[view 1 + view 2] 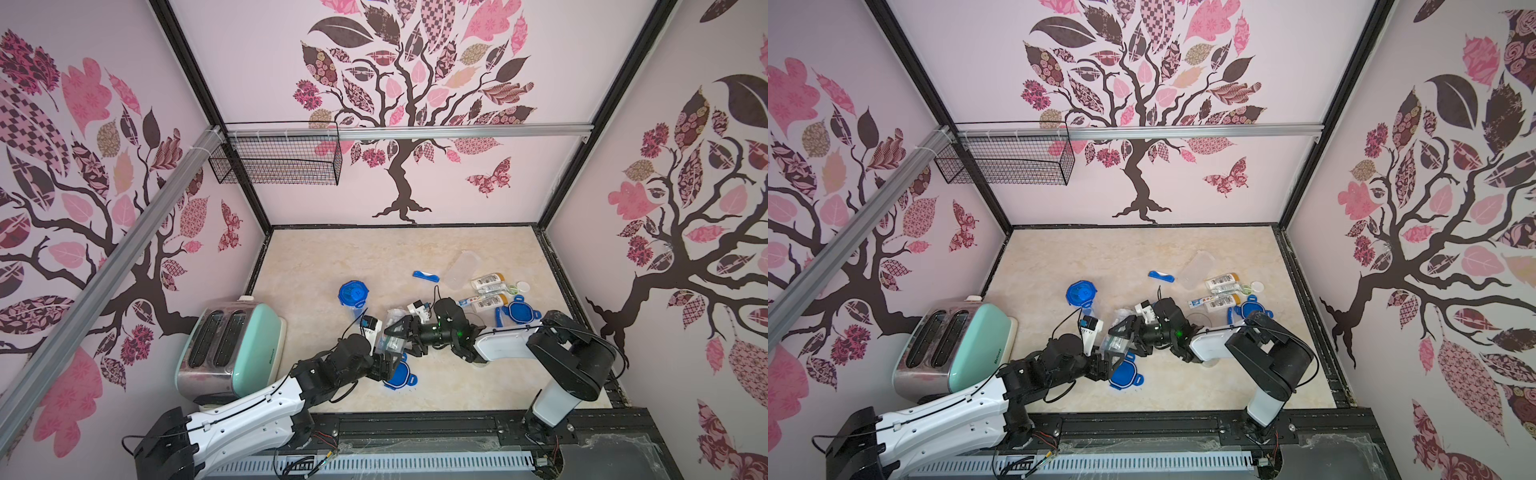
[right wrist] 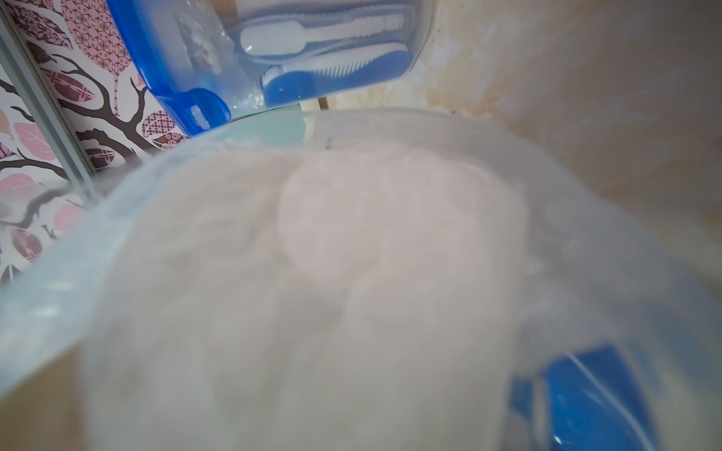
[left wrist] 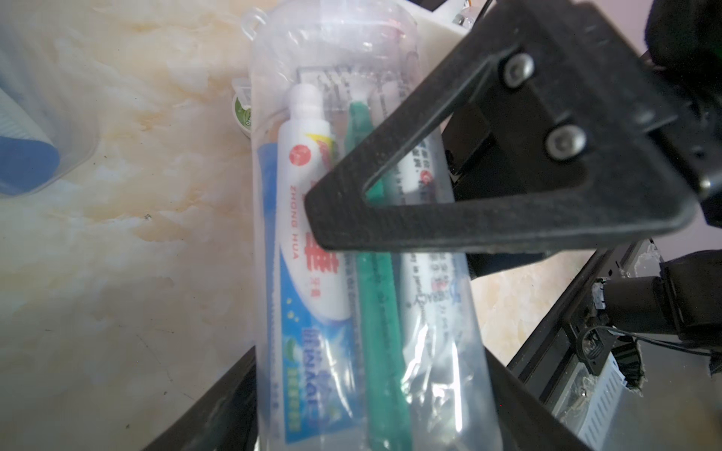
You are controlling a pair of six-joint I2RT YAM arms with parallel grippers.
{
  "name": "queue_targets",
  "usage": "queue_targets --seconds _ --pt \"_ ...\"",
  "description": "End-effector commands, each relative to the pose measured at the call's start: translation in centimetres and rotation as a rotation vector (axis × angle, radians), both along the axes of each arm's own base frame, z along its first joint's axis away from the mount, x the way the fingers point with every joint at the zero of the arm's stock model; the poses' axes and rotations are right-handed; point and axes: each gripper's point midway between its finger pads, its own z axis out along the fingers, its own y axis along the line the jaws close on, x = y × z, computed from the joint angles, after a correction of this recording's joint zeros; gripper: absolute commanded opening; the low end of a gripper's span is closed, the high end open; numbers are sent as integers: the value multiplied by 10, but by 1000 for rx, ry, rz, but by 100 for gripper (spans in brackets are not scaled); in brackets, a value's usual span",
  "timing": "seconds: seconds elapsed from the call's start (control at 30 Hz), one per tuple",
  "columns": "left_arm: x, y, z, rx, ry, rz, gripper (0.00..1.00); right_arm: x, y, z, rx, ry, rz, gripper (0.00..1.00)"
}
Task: Take out toiletry kits
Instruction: 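Pour the toiletry kits out of the container.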
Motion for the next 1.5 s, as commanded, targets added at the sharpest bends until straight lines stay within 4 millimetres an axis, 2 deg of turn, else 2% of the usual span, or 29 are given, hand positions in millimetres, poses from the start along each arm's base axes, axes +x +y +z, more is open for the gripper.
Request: queue_targets --seconds 0.0,0.17,0.33,0.6,0.83,1.1,1.47 --pt "7 1 6 -3 -30 37 76 -3 6 19 79 -27 37 73" --pt "11 4 9 7 -37 61 61 -3 6 17 78 -23 32 81" --pt "14 13 13 44 -50 96 39 -2 1 7 26 -38 23 92" --pt "16 15 15 64 -54 107 26 -1 -7 -14 -53 -50 23 96" --pt "19 15 23 113 -46 108 24 0 -14 -28 -145 -84 42 96" --pt "17 14 23 176 -8 86 23 15 -35 -43 -287 -162 19 95" --pt "23 9 31 223 -7 74 23 33 -40 -33 -401 -292 22 95"
